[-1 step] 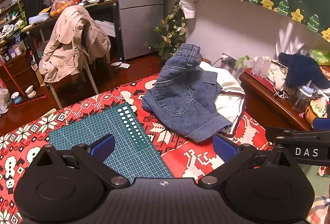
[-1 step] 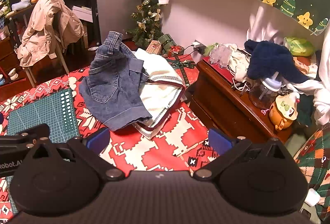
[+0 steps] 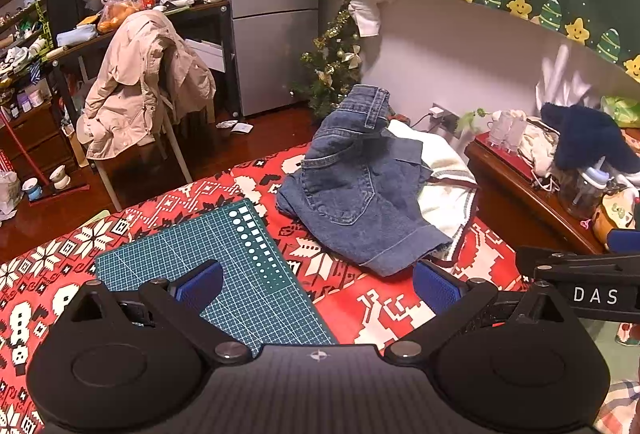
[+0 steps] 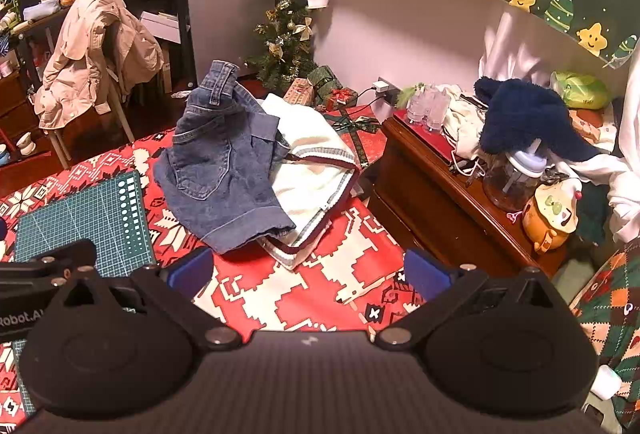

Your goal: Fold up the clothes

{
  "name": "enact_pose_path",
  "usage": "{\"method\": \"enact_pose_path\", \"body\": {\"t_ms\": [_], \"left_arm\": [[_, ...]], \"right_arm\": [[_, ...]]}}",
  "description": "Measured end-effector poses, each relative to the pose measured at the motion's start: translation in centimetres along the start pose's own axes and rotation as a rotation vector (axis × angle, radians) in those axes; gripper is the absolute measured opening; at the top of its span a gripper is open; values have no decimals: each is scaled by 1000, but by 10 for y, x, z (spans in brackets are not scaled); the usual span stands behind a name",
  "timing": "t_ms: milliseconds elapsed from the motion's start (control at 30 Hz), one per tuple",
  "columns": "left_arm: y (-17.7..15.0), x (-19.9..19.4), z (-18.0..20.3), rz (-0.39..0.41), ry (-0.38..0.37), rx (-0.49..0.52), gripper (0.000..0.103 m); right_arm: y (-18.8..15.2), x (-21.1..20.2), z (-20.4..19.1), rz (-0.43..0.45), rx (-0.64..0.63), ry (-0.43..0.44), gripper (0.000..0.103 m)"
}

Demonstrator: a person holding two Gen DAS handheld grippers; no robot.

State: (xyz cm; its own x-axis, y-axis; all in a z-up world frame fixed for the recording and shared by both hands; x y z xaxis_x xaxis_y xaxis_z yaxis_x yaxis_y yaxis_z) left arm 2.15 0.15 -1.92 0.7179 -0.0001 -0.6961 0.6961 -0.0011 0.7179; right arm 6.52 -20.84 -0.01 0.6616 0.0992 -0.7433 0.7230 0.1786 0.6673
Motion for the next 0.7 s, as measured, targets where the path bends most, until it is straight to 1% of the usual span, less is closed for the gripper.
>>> {"method": "enact_pose_path", "body": {"t_ms": [200, 367, 700], "left_arm": [[1, -5, -5, 13, -17, -12, 102], [0, 0, -2, 8, 13, -3, 102], [-1, 0, -1, 6, 14, 5, 102]], "right_arm": [[1, -1, -1, 4, -5, -4, 102], [3, -4, -2, 5, -6, -1, 102], [1, -1, -1, -2, -7, 1, 102]]}}
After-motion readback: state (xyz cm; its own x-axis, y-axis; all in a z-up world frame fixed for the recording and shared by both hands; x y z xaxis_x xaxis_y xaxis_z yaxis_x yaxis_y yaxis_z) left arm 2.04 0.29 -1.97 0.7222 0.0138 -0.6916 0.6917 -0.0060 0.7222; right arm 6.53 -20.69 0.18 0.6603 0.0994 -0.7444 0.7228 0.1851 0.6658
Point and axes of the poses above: each gripper's, at about its wrist camera, not at the fingertips, and x roughly the way its jaws point, z to its right, y to its top, the point moved 3 cm from there along x, roughly the way its jaws point, and after that the axes turned 2 degrees about -z, right-handed, at the moved point
